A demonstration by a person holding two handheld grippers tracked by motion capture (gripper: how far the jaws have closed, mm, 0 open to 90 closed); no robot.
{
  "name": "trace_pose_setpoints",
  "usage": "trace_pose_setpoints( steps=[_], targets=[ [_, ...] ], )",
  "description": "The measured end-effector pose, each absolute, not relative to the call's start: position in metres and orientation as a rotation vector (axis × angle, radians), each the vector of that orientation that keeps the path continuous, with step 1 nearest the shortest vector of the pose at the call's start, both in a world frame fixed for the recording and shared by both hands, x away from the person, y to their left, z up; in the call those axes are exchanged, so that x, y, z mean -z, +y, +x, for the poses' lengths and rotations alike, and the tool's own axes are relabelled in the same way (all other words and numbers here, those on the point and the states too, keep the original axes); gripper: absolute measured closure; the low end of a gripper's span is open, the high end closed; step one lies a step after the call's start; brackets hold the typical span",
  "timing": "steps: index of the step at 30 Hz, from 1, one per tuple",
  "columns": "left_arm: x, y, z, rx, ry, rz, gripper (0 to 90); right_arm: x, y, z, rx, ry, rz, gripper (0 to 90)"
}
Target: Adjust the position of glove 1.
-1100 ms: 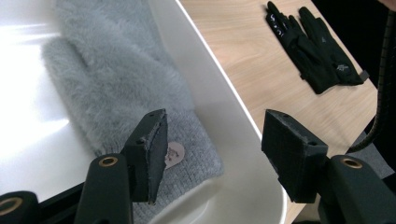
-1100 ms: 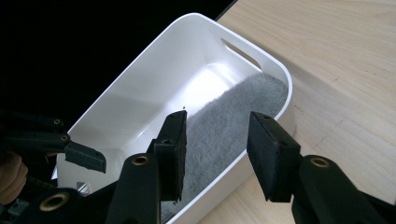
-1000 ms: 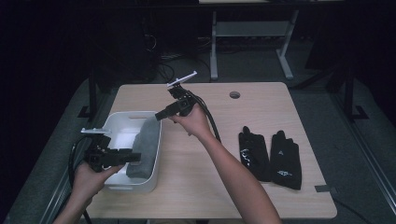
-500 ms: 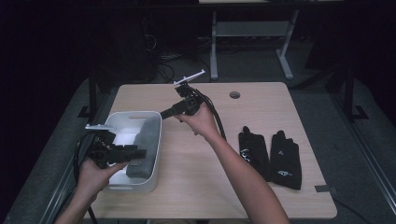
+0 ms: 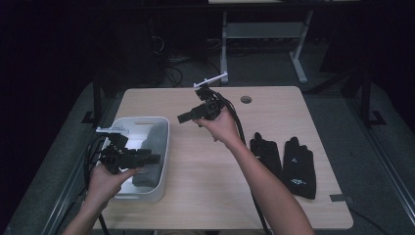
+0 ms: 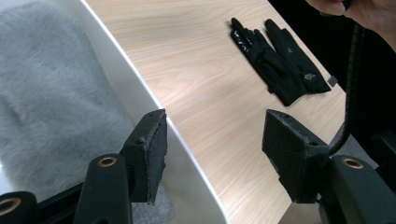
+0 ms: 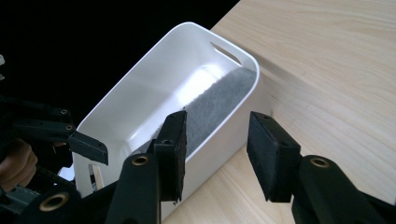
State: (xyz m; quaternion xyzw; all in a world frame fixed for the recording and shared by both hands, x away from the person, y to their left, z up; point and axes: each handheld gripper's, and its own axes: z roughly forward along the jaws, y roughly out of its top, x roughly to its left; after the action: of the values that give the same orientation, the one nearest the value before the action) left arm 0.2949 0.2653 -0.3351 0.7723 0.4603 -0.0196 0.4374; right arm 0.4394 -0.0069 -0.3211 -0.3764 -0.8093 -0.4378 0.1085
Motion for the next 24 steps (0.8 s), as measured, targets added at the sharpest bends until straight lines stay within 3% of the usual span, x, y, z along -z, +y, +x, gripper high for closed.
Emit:
trace_pose_setpoints(
  steps=[24],
  targets=[
    [0.327,0.224,0.3,0.075,1.057,1.949,38.9,0.314,-0.071,0.426,1.339,-2.348,-1.191,56.5]
  ],
)
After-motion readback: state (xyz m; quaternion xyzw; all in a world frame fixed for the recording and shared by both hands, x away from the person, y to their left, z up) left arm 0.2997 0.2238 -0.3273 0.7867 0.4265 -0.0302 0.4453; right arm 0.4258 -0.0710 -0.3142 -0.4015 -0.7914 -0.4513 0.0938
